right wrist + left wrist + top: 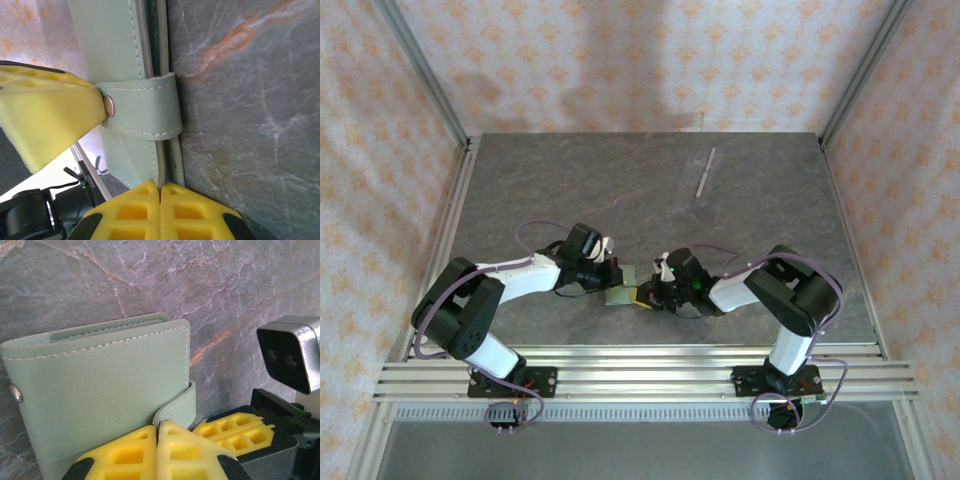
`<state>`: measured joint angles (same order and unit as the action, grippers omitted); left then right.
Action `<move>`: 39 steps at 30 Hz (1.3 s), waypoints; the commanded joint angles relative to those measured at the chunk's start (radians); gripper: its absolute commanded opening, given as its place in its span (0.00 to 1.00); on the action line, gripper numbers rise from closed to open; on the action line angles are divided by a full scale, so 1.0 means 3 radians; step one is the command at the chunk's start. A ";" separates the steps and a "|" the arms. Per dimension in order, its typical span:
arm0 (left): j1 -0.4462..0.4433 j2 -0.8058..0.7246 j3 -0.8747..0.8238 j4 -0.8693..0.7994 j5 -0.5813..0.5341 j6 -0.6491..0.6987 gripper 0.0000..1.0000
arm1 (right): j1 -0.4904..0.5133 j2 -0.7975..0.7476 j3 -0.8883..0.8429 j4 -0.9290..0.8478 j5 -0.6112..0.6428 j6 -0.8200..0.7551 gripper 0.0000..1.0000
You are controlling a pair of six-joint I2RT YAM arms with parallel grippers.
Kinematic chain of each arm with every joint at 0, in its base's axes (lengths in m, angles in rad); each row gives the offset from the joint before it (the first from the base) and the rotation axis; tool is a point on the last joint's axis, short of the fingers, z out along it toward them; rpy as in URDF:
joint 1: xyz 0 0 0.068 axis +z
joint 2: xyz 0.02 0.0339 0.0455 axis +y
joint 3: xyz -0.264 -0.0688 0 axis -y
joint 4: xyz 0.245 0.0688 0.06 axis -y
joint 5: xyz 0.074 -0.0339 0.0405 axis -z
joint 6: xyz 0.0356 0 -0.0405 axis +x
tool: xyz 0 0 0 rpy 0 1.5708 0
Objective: Put the credit cards into the card holder
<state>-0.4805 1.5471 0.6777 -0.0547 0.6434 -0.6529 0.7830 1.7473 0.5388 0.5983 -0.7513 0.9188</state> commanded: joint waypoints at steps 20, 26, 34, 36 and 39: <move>0.0102 0.0122 -0.0111 0.0003 -0.0012 0.0039 0.00 | 0.0017 -0.0016 0.0069 -0.0461 0.0153 -0.0117 0.00; 0.0080 0.0156 -0.0117 0.0126 0.0140 -0.0028 0.00 | 0.0018 -0.0006 0.0080 -0.0461 0.0147 -0.0117 0.00; 0.0080 0.0164 -0.0148 0.0157 0.0150 -0.0044 0.00 | 0.0018 -0.0016 0.0075 -0.0471 0.0145 -0.0128 0.00; 0.0078 0.0130 -0.0147 0.0154 0.0141 -0.0053 0.00 | 0.0018 -0.0015 0.0075 -0.0476 0.0143 -0.0132 0.00; 0.0078 0.0066 -0.0125 0.0124 0.0136 -0.0053 0.00 | 0.0015 -0.0011 0.0080 -0.0476 0.0147 -0.0133 0.00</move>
<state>-0.4553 1.5677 0.6590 -0.0067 0.6884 -0.6579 0.7830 1.7397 0.5613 0.5385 -0.7517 0.9031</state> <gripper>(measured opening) 0.050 0.039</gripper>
